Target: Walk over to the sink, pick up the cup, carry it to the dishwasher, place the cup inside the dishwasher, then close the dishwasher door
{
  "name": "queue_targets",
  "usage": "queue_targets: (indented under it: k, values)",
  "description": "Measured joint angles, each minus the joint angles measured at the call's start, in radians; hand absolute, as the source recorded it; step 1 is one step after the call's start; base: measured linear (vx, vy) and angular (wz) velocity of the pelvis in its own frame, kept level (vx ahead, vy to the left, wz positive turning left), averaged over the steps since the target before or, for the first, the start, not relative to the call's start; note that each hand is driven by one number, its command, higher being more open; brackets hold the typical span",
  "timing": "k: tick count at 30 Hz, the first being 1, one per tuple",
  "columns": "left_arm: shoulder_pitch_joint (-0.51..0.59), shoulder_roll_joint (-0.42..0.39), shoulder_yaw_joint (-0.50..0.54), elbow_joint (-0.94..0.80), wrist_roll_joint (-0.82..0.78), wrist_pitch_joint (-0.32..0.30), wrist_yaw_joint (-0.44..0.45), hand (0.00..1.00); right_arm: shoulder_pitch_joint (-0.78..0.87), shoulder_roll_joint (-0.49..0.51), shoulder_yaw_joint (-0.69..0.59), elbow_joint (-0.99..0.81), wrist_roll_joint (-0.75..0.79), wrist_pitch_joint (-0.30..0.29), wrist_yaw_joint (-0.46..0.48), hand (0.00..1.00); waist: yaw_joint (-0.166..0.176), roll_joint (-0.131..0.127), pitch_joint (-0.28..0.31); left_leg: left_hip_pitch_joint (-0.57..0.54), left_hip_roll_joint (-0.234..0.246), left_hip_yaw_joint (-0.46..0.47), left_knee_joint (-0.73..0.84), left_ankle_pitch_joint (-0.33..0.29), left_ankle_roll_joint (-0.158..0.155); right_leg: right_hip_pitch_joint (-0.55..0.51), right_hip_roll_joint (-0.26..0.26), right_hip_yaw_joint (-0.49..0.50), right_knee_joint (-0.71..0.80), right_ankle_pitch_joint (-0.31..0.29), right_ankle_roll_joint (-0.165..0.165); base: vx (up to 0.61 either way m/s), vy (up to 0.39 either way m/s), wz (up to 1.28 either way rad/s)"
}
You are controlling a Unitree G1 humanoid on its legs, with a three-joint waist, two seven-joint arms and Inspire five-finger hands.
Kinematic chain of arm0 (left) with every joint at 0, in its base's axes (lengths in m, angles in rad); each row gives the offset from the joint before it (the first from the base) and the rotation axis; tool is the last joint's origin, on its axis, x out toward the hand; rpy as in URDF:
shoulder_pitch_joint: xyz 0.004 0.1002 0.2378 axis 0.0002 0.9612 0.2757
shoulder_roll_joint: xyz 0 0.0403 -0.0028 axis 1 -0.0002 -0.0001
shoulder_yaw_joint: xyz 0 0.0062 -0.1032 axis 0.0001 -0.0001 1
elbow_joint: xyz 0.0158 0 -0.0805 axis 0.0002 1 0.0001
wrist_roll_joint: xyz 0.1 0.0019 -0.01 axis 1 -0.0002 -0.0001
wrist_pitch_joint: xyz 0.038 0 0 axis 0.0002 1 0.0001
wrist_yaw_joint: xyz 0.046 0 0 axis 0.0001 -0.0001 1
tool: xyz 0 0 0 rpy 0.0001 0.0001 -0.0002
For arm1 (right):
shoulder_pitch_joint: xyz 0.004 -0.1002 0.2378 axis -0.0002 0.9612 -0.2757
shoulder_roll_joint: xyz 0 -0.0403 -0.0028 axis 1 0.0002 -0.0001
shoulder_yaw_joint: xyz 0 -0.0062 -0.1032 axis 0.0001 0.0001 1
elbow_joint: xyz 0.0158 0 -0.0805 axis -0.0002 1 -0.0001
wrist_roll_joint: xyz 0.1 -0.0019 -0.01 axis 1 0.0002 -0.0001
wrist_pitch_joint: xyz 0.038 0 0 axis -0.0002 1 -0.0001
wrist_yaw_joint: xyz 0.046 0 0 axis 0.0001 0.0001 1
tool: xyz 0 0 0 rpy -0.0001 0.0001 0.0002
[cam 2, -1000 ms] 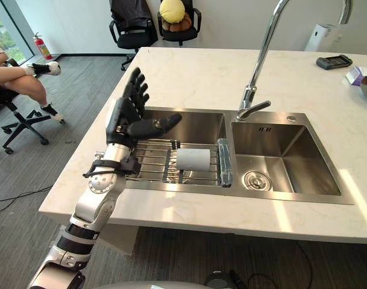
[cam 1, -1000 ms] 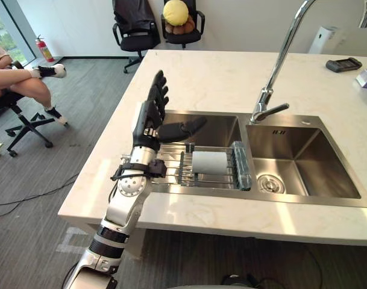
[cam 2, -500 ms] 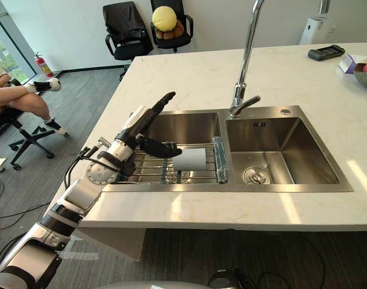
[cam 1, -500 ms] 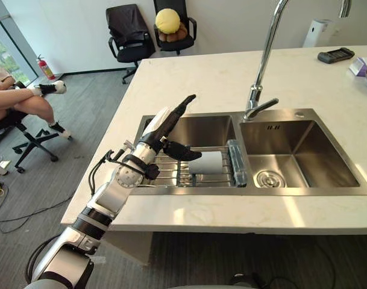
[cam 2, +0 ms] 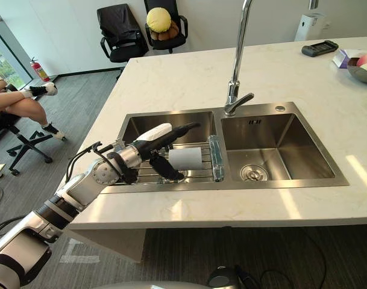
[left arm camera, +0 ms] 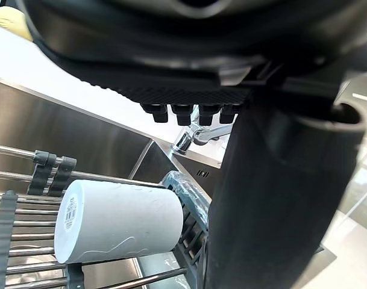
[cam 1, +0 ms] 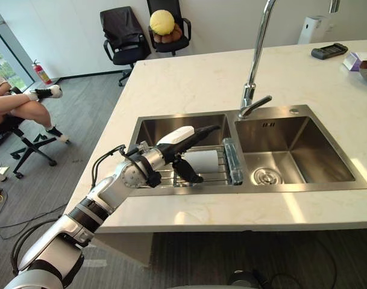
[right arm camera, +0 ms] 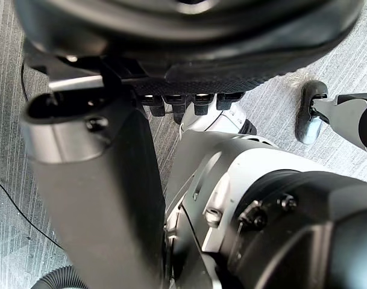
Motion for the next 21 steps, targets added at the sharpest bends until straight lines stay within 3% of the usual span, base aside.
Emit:
queue_targets:
  k: [10,21]
  values:
    - [-0.063,0.033,-0.035,0.069,-0.035,0.023,-0.025,1.0,-0.011,0.001,-0.008,0.02,0.017,0.012,0.001,1.0,-0.007,-0.001,0.001,0.002,-0.005,0.001,0.0,0.0,0.001,-0.003,-0.002,0.022,0.003,0.0,0.0,0.0,0.0,0.0]
    - [-0.103,0.033,-0.083,0.15,-0.042,0.104,-0.146,1.0,-0.024,0.008,-0.042,0.032,0.019,0.014,-0.031,1.0,-0.025,-0.006,0.004,0.004,-0.004,0.018,0.0,0.0,0.0,-0.013,0.002,0.039,0.004,0.0,0.001,0.0,0.006,-0.04]
